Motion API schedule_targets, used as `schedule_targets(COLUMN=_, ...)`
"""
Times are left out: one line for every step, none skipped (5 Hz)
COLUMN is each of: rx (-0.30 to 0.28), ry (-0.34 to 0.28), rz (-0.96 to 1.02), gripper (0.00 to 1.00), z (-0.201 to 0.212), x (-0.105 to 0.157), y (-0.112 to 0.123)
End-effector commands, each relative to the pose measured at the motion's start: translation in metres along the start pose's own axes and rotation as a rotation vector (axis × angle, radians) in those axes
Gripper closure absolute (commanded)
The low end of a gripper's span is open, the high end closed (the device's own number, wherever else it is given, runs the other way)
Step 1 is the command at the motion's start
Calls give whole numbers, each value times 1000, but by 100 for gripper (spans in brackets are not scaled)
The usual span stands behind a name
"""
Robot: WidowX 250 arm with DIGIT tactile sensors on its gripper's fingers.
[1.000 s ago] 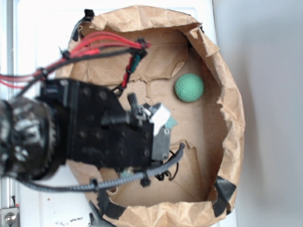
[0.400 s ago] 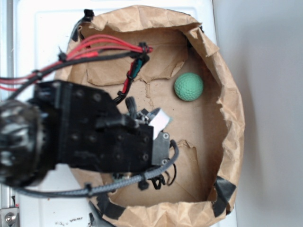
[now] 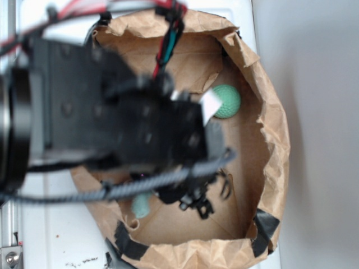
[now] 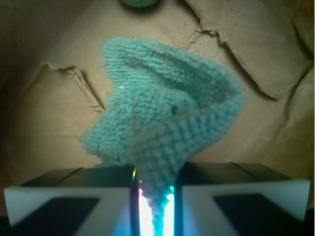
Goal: Grab the blue cloth.
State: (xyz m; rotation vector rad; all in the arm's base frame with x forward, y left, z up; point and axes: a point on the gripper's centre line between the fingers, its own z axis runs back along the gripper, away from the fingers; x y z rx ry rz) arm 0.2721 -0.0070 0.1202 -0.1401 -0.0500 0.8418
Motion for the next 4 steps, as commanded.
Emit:
schedule_targets(rx=-76, ry=-43, rz=45, gripper=100, z=64, x=14, y=8)
schedule_targets(rx=-73, ry=-86, rz=68, gripper=100, z=77, x=13, y=10)
schedule_targets(rx=-92, ry=-70, rz=63, gripper=100, z=92, x=12, y=14)
schedule_targets(rx=-54, ry=-100, rz=40, gripper=100, z=94, x=7, y=15)
